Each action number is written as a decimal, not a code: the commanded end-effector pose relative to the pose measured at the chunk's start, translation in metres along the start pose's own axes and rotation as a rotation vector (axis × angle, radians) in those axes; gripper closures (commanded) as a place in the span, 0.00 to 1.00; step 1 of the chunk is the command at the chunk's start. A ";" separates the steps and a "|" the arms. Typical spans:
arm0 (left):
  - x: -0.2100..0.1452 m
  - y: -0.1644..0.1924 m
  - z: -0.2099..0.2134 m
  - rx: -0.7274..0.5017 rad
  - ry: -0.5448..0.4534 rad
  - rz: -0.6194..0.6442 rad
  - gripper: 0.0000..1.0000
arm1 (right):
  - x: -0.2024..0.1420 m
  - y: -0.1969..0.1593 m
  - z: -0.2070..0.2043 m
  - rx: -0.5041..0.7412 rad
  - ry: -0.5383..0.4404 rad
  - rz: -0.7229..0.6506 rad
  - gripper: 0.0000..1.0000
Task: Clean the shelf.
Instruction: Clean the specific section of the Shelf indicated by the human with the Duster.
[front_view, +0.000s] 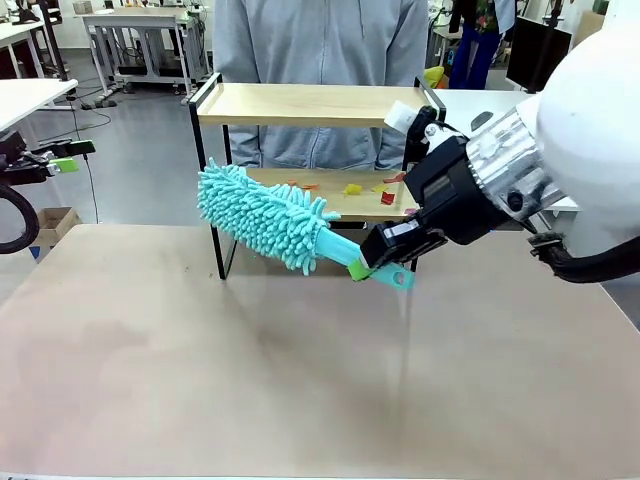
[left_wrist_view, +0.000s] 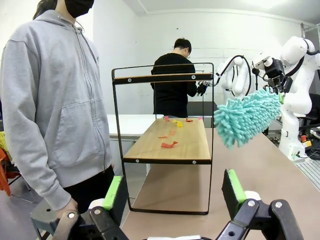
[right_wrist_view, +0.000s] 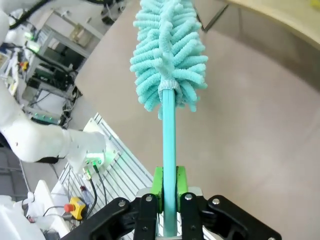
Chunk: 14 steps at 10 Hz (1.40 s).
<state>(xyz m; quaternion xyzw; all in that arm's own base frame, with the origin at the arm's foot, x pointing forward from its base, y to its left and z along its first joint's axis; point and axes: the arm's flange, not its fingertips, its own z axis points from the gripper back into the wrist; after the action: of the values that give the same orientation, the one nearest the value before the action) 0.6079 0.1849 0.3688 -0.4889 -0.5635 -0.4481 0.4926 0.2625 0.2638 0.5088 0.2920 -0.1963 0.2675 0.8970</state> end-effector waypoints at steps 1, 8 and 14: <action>0.003 -0.002 -0.001 -0.005 0.004 -0.006 0.00 | 0.005 0.010 -0.011 -0.043 -0.061 -0.048 0.87; 0.003 -0.002 -0.001 -0.005 0.004 -0.006 0.00 | 0.068 0.053 -0.062 -0.237 -0.189 -0.190 0.87; 0.003 -0.002 -0.001 -0.005 0.004 -0.006 0.00 | 0.119 0.091 -0.120 -0.427 -0.253 -0.255 0.87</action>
<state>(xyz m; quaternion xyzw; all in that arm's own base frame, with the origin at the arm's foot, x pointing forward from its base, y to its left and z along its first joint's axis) 0.6079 0.1849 0.3686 -0.4890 -0.5634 -0.4480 0.4926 0.3126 0.4079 0.5152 0.1637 -0.3169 0.0846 0.9304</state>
